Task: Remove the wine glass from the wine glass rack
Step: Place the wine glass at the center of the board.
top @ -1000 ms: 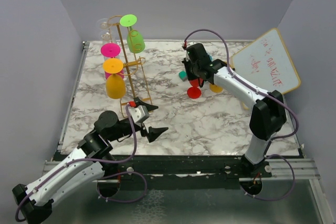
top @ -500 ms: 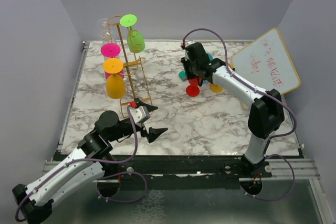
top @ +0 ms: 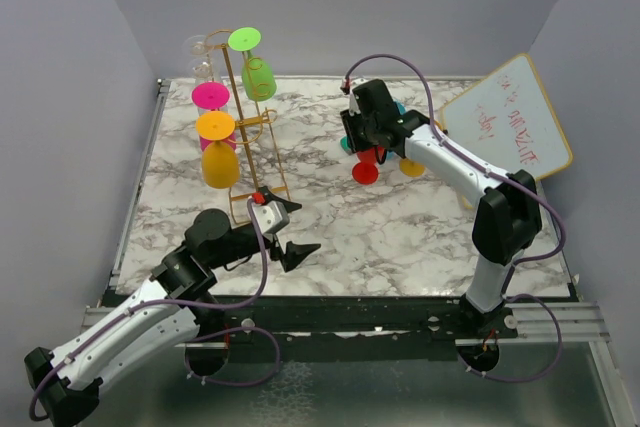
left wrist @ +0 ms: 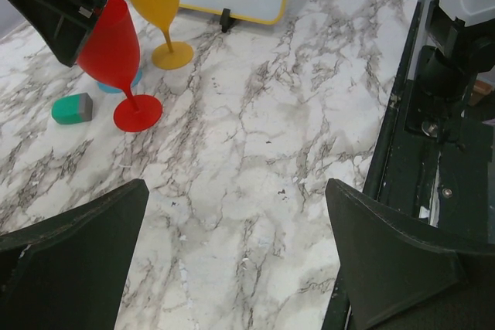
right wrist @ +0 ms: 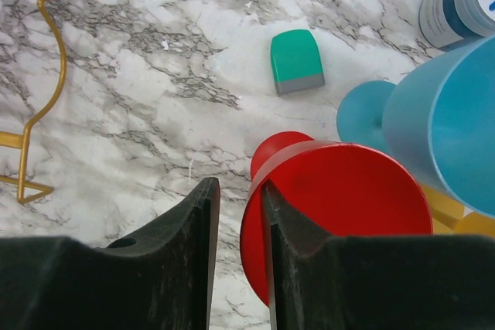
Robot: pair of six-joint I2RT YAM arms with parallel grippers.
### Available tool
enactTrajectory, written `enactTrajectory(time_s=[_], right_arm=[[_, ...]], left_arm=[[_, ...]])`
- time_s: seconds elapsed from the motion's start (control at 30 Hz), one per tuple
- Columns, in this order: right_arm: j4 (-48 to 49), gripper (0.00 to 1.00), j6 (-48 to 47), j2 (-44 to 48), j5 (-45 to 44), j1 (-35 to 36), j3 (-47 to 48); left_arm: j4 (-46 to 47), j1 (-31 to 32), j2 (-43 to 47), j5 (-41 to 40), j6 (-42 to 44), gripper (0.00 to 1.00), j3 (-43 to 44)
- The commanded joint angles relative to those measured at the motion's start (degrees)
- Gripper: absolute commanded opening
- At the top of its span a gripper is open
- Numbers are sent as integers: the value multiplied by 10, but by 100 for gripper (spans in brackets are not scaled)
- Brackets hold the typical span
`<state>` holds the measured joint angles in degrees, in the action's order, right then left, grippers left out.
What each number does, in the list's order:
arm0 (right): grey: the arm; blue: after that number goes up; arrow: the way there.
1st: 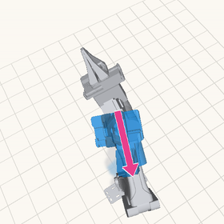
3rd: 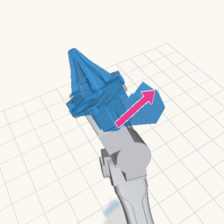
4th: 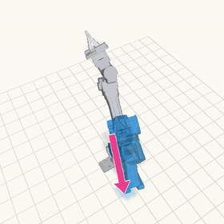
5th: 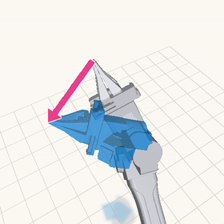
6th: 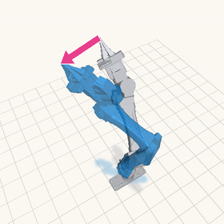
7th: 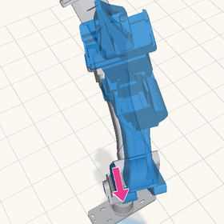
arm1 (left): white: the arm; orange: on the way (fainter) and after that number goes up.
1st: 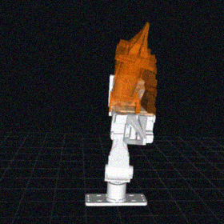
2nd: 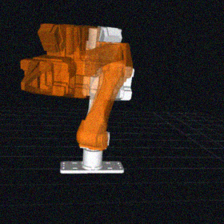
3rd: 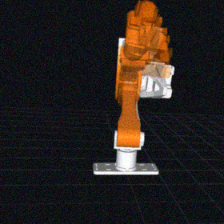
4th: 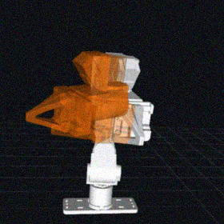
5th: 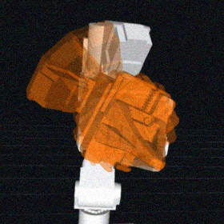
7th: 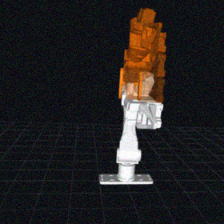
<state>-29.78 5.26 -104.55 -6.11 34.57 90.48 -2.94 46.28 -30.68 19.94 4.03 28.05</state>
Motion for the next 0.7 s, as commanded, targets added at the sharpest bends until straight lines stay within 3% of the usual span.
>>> enactTrajectory(time_s=[0.0,0.4,0.67], right_arm=[[-14,33,-8,14,45,5,26],[-54,48,-22,18,56,4,70],[-23,60,6,58,91,5,75]], left_arm=[[-11,-1,3,7,6,99,-4],[-10,-1,6,8,5,99,-5],[-9,-1,3,17,10,99,-5]])
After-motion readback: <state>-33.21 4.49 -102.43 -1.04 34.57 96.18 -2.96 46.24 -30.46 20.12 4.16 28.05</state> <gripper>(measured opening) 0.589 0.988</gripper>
